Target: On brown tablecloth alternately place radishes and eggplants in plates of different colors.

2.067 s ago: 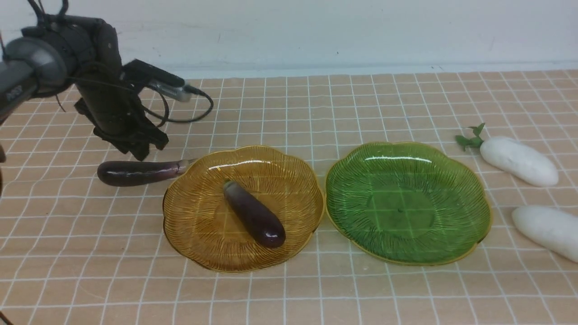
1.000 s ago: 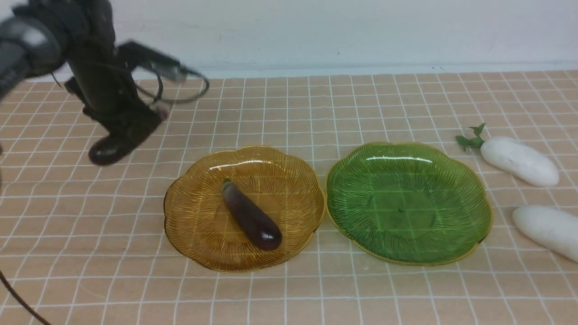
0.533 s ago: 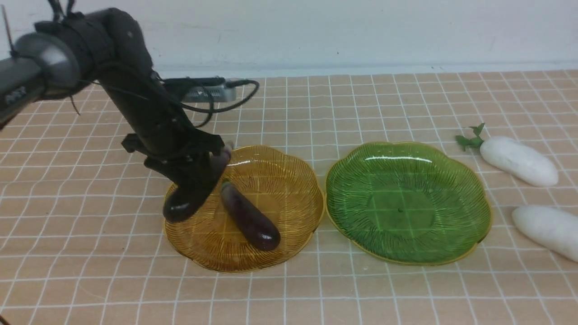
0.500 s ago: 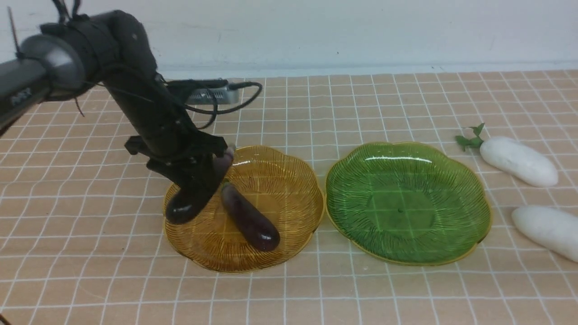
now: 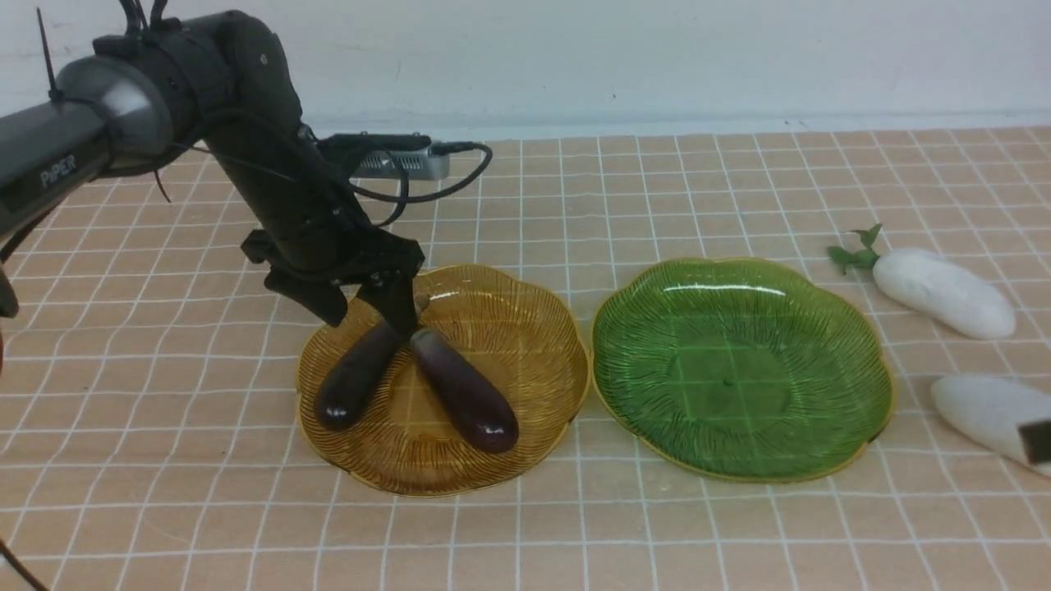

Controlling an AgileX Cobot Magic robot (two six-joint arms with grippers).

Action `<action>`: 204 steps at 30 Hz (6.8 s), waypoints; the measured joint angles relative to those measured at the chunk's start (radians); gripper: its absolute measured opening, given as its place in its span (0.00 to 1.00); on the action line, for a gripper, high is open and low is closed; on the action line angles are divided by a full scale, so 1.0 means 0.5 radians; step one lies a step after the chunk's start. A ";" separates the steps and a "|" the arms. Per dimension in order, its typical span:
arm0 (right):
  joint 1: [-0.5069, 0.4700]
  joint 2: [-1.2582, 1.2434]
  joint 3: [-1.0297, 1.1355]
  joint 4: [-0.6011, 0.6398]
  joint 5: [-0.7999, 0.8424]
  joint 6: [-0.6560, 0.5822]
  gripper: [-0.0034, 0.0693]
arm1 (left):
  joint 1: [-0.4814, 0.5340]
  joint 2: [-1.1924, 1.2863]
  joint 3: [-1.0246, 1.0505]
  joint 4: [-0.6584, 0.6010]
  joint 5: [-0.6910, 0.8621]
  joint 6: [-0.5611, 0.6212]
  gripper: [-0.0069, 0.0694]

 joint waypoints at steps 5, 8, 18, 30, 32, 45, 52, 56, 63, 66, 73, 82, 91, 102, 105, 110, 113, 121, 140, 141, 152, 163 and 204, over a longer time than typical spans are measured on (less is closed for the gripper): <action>0.000 0.448 -0.195 -0.232 -0.122 -0.051 0.17 | 0.000 0.000 -0.044 0.033 -0.002 0.065 0.57; 0.000 0.728 -0.328 -0.337 -0.118 -0.062 0.30 | 0.000 0.000 -0.044 0.042 -0.002 0.133 0.35; 0.000 1.482 -0.783 -0.699 0.087 -0.066 0.91 | 0.000 0.000 -0.044 0.040 -0.002 0.212 0.09; 0.000 1.783 -0.840 -0.949 0.171 -0.014 0.82 | 0.000 0.000 -0.044 0.040 -0.002 0.250 0.09; 0.000 1.788 -0.841 -0.951 0.187 -0.010 0.74 | 0.000 0.000 -0.044 0.040 -0.002 0.250 0.09; 0.009 1.585 -1.465 -0.196 0.435 0.086 0.74 | 0.000 0.000 -0.044 0.040 -0.002 0.263 0.09; 0.343 1.706 -1.499 0.370 0.168 0.051 0.74 | 0.000 0.000 -0.044 0.023 -0.002 0.263 0.09; 0.489 1.828 -1.499 0.374 -0.049 0.051 0.74 | 0.000 0.000 -0.044 0.023 -0.002 0.263 0.09; 0.473 1.944 -1.524 0.318 -0.066 0.051 0.94 | 0.000 0.000 -0.044 0.021 -0.002 0.263 0.09; 0.409 1.944 -1.593 0.308 -0.006 0.049 0.95 | 0.000 0.000 -0.044 0.019 -0.002 0.263 0.09; 0.229 1.946 -1.806 0.306 0.158 -0.027 0.76 | 0.000 0.000 -0.044 0.017 -0.002 0.263 0.09; -0.137 2.003 -1.963 0.132 0.185 -0.174 0.09 | 0.000 0.000 -0.044 0.017 -0.002 0.263 0.09; -0.280 2.108 -1.965 -0.036 0.135 -0.334 0.26 | 0.000 0.000 -0.044 0.015 -0.002 0.263 0.09; -0.280 2.309 -1.977 -0.167 -0.020 -0.514 0.98 | 0.000 0.000 -0.044 0.012 -0.002 0.263 0.09; -0.280 2.362 -1.977 -0.191 -0.031 -0.518 0.99 | 0.000 0.000 -0.044 0.012 -0.002 0.263 0.09; -0.278 2.404 -1.990 -0.203 -0.020 -0.494 0.81 | 0.000 0.000 -0.044 0.012 -0.002 0.263 0.09; -0.274 2.406 -2.111 -0.203 0.127 -0.394 0.70 | 0.000 0.000 -0.044 0.011 -0.002 0.263 0.09; -0.199 2.187 -2.369 0.229 0.458 -0.117 0.70 | 0.000 0.000 -0.044 -0.011 -0.002 0.263 0.09; 0.319 2.064 -1.830 0.271 0.474 -0.058 0.90 | 0.000 0.000 -0.044 -0.007 -0.002 0.263 0.09; 0.319 2.062 -1.830 0.268 0.473 -0.049 0.93 | 0.000 0.000 -0.044 -0.007 -0.002 0.263 0.09; 0.319 1.021 -1.186 0.242 0.463 -0.085 0.46 | 0.000 0.000 -0.044 -0.005 -0.002 0.263 0.09; 0.319 -0.619 0.018 0.202 -0.385 -0.090 0.03 | 0.000 0.000 -0.044 -0.005 -0.002 0.263 0.09; 0.207 -1.603 0.917 0.255 -1.295 -0.155 0.03 | 0.000 0.000 -0.044 -0.005 -0.010 0.264 0.09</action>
